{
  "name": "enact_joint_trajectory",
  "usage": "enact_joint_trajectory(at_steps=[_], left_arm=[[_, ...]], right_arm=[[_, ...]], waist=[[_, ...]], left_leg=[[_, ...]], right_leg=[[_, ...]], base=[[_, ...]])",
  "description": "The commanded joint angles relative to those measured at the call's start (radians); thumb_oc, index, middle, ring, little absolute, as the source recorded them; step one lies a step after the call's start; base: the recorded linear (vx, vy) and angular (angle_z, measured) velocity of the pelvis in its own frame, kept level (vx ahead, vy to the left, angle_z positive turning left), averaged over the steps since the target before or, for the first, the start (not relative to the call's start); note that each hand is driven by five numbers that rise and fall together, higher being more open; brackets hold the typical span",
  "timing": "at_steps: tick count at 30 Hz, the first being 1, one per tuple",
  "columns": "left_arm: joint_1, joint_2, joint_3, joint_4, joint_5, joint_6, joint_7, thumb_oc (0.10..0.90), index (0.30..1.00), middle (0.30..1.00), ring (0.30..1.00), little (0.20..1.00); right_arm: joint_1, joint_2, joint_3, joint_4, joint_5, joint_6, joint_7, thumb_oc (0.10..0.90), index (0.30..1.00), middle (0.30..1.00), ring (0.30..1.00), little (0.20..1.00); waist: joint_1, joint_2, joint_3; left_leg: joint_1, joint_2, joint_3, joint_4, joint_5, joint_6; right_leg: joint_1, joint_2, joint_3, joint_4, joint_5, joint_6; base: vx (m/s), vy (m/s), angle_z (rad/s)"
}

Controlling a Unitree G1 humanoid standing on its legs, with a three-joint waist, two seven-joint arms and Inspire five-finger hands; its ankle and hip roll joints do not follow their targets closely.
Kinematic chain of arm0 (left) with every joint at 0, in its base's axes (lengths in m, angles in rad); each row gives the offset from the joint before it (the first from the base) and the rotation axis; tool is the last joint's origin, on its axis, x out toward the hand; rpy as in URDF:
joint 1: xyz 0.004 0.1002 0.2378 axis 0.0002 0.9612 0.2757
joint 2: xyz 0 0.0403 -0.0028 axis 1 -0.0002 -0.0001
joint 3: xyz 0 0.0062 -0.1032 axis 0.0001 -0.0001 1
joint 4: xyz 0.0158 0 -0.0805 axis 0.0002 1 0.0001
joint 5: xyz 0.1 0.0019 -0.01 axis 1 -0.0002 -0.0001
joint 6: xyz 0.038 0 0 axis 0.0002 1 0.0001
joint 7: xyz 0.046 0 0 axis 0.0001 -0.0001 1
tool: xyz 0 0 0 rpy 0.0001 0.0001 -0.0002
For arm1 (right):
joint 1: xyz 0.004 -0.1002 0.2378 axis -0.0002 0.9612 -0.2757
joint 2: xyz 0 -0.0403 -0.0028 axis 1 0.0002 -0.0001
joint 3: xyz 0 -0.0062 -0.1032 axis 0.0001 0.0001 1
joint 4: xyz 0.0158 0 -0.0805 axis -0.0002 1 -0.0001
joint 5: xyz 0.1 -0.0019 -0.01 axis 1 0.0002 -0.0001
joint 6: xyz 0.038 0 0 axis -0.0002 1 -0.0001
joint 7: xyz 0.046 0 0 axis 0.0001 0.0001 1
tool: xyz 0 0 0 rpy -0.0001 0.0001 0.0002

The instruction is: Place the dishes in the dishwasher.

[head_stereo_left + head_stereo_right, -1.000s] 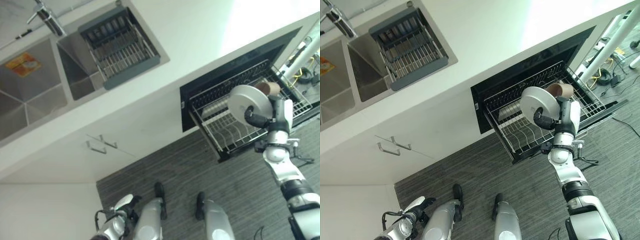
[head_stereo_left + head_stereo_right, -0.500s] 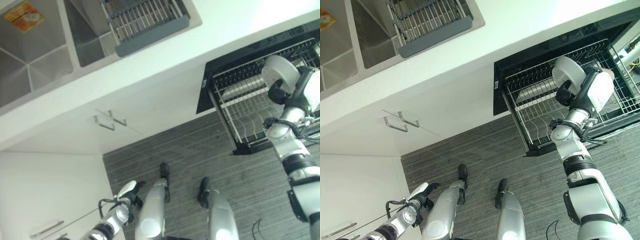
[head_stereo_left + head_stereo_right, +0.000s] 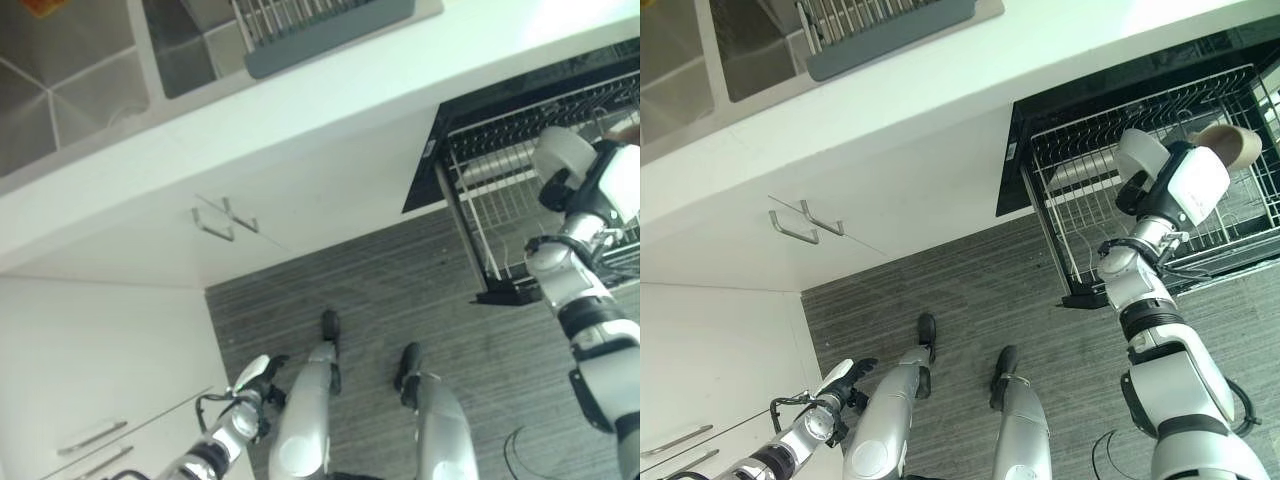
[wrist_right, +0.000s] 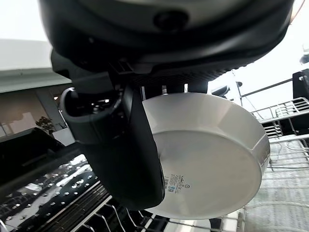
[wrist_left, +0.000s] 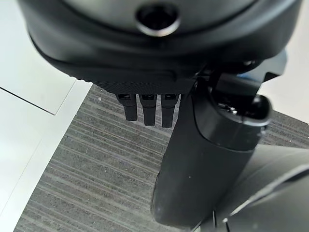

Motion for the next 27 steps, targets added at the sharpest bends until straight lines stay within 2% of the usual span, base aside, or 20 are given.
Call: enact_joint_trajectory(at_steps=[1,7,9,13,14,17,20,22,24,27], left_arm=[[0.025,0.009,-0.003,-0.039,-0.05,-0.006,0.044,0.8,0.9,0.9,0.9,0.9],[0.021,0.003,-0.018,-0.049,-0.069,0.005,0.054,0.8,0.9,0.9,0.9,0.9],[0.021,0.005,-0.018,-0.053,-0.078,-0.002,0.061,0.8,0.9,0.9,0.9,0.9],[0.016,0.009,-0.026,-0.072,-0.086,0.009,0.061,0.8,0.9,0.9,0.9,0.9],[0.015,0.011,-0.031,-0.082,-0.092,0.017,0.06,0.8,0.9,0.9,0.9,0.9],[0.013,0.016,-0.03,-0.092,-0.094,0.023,0.051,0.8,0.9,0.9,0.9,0.9],[0.021,0.023,-0.025,-0.103,-0.085,0.027,0.046,0.8,0.9,0.9,0.9,0.9],[0.03,0.029,-0.018,-0.116,-0.077,0.029,0.047,0.8,0.9,0.9,0.9,0.9],[0.036,0.041,-0.011,-0.128,-0.082,0.033,0.043,0.8,0.9,0.9,0.9,0.9],[0.029,0.05,-0.006,-0.145,-0.094,0.055,0.034,0.8,0.9,0.9,0.9,0.9]], right_arm=[[-0.11,-0.096,-0.002,-0.024,-0.002,0.0,-0.149,0.4,0.3,0.3,0.3,0.3],[-0.09,-0.062,-0.016,0.006,-0.033,0.01,-0.206,0.4,0.3,0.3,0.3,0.3],[-0.094,-0.066,-0.005,0.013,-0.056,0.037,-0.245,0.4,0.3,0.3,0.3,0.3],[-0.1,-0.074,-0.008,0.026,-0.043,0.021,-0.228,0.4,0.3,0.3,0.3,0.3],[-0.107,-0.075,-0.004,0.031,-0.052,0.005,-0.2,0.8,0.9,0.9,0.9,0.9],[-0.116,-0.063,0.011,0.03,-0.056,-0.092,-0.054,0.8,0.9,0.9,0.9,0.9],[-0.11,-0.042,0.074,0.0,-0.045,-0.112,0.136,0.8,0.9,0.9,0.9,0.9],[-0.094,-0.033,0.097,-0.027,0.036,-0.128,0.239,0.8,0.9,0.9,0.9,0.9],[-0.073,-0.017,0.091,-0.054,0.078,-0.129,0.291,0.8,0.9,0.9,0.9,0.9],[-0.045,0.011,0.069,-0.083,0.054,-0.111,0.354,0.8,0.9,0.9,0.9,0.9]], waist=[[-0.003,-0.026,-0.018],[-0.006,-0.016,-0.018],[-0.008,-0.015,-0.018],[-0.007,-0.012,-0.018],[-0.006,-0.008,-0.018],[-0.004,-0.006,-0.018],[0.0,-0.01,-0.018],[0.0,-0.014,-0.018],[-0.005,-0.019,-0.018],[-0.011,-0.025,-0.018]], left_leg=[[0.008,-0.048,-0.08,0.131,-0.184,0.002],[-0.023,-0.047,-0.066,0.131,-0.18,0.004],[-0.032,-0.047,-0.058,0.131,-0.176,0.003],[-0.04,-0.05,-0.059,0.131,-0.174,0.004],[-0.047,-0.052,-0.062,0.131,-0.172,0.004],[-0.052,-0.053,-0.063,0.131,-0.171,0.003],[-0.05,-0.051,-0.059,0.131,-0.173,0.001],[-0.045,-0.05,-0.056,0.131,-0.173,0.001],[-0.039,-0.045,-0.05,0.131,-0.173,-0.003],[-0.03,-0.044,-0.043,0.131,-0.172,-0.001]], right_leg=[[0.025,0.043,-0.036,-0.14,0.082,0.051],[-0.008,0.043,-0.038,-0.14,0.092,0.055],[-0.019,0.041,-0.037,-0.14,0.097,0.055],[-0.027,0.038,-0.039,-0.14,0.1,0.057],[-0.034,0.039,-0.039,-0.14,0.103,0.057],[-0.039,0.04,-0.039,-0.14,0.103,0.058],[-0.037,0.039,-0.042,-0.14,0.103,0.056],[-0.033,0.038,-0.043,-0.14,0.102,0.054],[-0.029,0.038,-0.044,-0.14,0.102,0.054],[-0.026,0.037,-0.043,-0.14,0.104,0.054]], base=[[0.0,0.0,0.0],[-0.01,0.019,0.01],[-0.02,0.009,-0.01],[0.0,0.0,0.0],[0.0,0.0,0.0],[-0.01,0.003,0.0],[0.0,0.0,0.0],[0.0,0.0,0.0],[0.0,0.0,0.0],[0.0,0.0,0.0]])
